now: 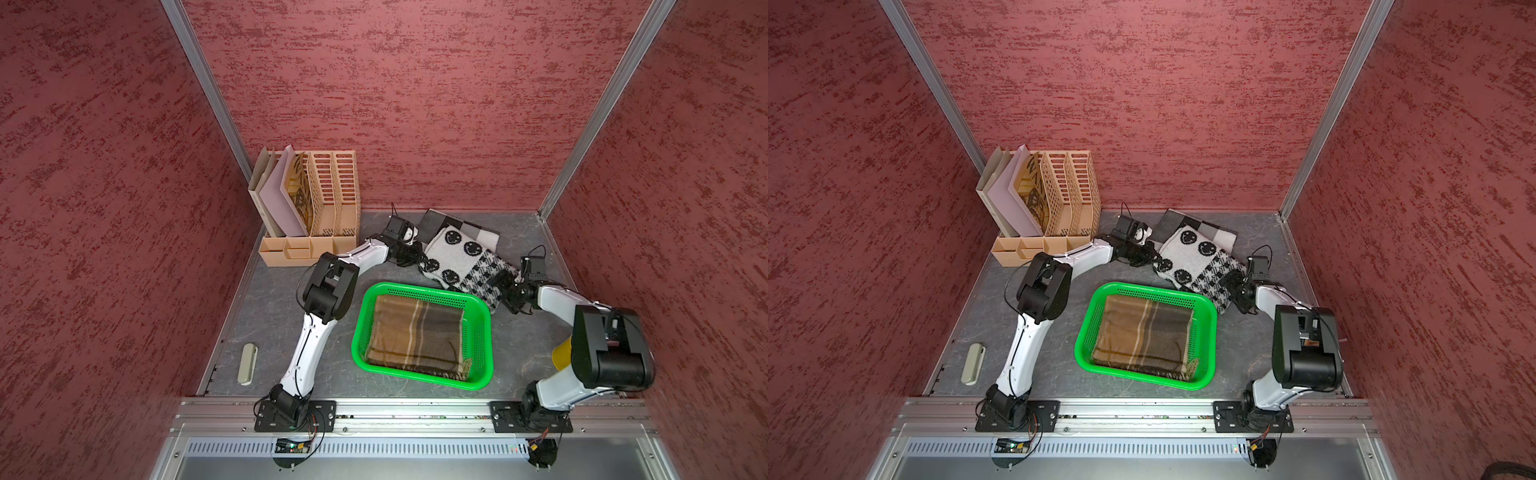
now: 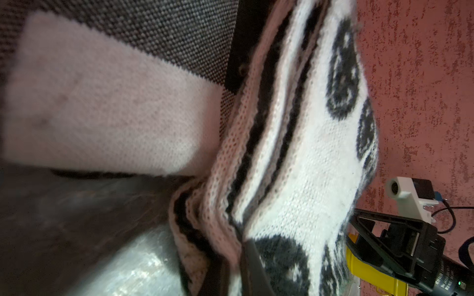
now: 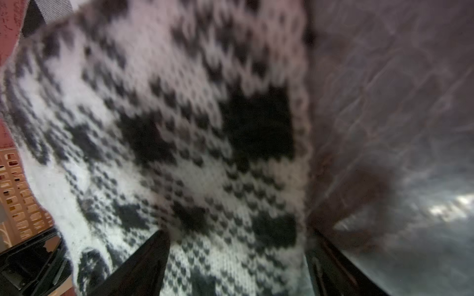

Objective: Put the folded scarf in the basket
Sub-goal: Pick up the scarf at the center of the board, then place the scarf in the basket.

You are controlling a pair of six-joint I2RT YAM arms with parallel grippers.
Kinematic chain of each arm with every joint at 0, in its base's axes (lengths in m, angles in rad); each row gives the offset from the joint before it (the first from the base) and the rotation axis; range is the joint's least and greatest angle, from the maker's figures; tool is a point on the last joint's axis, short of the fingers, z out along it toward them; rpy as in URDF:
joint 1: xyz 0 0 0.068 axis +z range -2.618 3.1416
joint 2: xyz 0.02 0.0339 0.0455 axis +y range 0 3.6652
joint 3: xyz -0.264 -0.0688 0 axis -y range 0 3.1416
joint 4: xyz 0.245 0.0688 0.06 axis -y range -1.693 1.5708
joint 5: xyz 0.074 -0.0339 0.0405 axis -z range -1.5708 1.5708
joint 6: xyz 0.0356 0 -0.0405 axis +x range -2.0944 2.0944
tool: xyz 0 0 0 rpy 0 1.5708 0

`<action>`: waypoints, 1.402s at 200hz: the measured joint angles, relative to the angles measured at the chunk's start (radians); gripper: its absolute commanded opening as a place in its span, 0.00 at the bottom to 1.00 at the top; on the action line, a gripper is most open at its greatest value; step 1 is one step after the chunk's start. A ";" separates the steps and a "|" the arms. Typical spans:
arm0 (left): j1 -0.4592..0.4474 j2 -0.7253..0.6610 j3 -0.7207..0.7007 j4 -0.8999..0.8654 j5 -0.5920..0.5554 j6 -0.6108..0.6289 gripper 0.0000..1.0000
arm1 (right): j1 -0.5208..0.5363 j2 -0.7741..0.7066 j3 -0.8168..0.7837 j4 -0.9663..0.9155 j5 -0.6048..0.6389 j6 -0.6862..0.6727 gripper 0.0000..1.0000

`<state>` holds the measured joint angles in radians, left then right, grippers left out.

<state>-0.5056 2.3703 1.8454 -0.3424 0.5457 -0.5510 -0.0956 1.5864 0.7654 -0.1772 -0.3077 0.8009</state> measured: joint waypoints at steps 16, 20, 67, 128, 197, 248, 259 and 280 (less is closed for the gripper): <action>0.000 0.000 0.000 0.001 0.004 -0.003 0.00 | 0.000 0.017 -0.013 0.066 -0.024 0.014 0.64; -0.001 -0.001 0.000 0.002 0.005 -0.003 0.00 | 0.000 0.019 -0.017 0.079 -0.027 0.014 0.60; -0.009 -0.030 -0.016 0.010 0.011 -0.029 0.00 | 0.002 0.029 -0.027 0.095 -0.024 0.024 0.06; -0.035 -0.135 0.000 0.013 0.016 -0.055 0.00 | 0.064 -0.072 0.060 -0.056 0.068 -0.012 0.00; -0.052 -0.171 0.068 -0.020 0.013 -0.058 0.00 | 0.106 -0.196 0.230 -0.239 0.148 -0.068 0.00; -0.049 -0.289 0.063 -0.077 -0.029 -0.063 0.00 | 0.129 -0.244 0.363 -0.391 0.161 -0.111 0.00; -0.049 -0.337 0.055 -0.088 -0.039 -0.063 0.00 | 0.140 -0.260 0.397 -0.424 0.160 -0.120 0.00; -0.047 -0.460 -0.001 -0.100 -0.061 -0.063 0.00 | 0.171 -0.298 0.451 -0.482 0.155 -0.137 0.00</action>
<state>-0.5526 1.9102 1.8442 -0.4427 0.4850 -0.6144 0.0750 1.2884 1.2160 -0.6594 -0.1528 0.6643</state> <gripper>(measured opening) 0.093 0.083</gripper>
